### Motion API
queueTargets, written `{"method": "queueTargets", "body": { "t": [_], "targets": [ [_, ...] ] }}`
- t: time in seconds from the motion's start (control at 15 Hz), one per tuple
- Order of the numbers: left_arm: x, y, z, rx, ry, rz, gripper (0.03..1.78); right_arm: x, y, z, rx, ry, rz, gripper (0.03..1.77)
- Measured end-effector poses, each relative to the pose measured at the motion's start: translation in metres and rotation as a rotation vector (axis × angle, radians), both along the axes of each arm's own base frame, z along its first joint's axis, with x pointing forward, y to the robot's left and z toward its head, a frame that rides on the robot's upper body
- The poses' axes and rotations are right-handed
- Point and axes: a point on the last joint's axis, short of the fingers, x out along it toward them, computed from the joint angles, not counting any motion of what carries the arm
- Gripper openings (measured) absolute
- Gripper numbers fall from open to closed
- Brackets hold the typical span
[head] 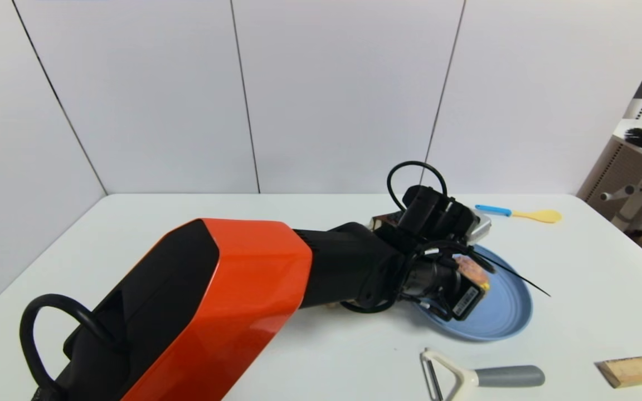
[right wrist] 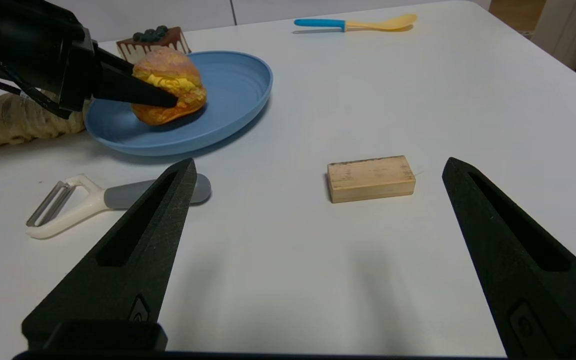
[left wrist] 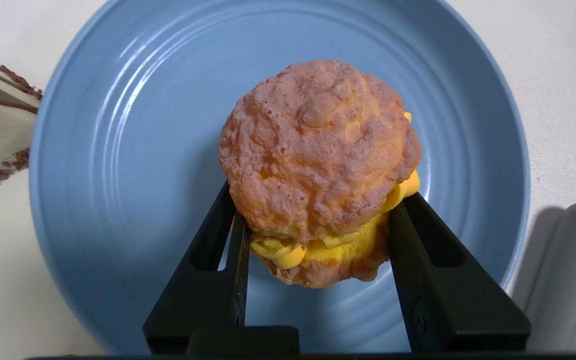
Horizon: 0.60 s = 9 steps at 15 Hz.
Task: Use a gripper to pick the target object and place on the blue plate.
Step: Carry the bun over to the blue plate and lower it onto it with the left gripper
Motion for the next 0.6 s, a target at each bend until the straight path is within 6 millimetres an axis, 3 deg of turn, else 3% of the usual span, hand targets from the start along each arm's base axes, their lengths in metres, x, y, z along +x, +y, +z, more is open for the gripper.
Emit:
{"method": "queueTargets", "body": {
  "t": [0.27,0.6],
  "targets": [
    [0.0004,-0.001,-0.0041,0.007,0.005,0.0,0.82,0.0,0.0,0.0,0.0,0.0,0.001,1.7],
    [0.0004,-0.0008,-0.0026,0.006,-0.004,0.001,1.23,0.0,0.0,0.0,0.0,0.0,0.001,1.7]
  ]
}}
